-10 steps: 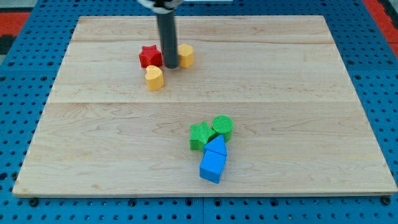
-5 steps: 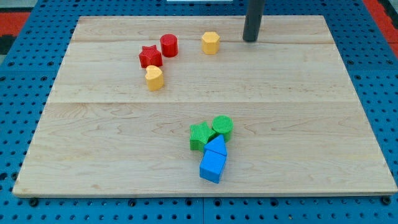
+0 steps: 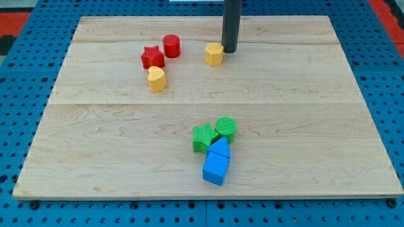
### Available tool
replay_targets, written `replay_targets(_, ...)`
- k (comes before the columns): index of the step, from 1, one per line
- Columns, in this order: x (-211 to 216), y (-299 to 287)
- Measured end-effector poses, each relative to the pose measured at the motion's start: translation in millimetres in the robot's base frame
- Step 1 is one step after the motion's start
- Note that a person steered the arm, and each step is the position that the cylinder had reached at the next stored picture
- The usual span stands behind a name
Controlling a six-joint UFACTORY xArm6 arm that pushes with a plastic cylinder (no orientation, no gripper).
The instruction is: Move yellow hexagon a bit down and left
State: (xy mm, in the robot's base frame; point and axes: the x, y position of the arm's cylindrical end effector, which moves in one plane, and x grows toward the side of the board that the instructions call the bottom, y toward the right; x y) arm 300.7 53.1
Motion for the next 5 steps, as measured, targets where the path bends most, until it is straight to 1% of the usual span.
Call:
replay_targets(1, -7.6, -13.0)
replay_targets(3, 4.7, -43.0)
replay_targets(4, -48.9, -21.7)
replay_targets(5, -75.3, -68.3)
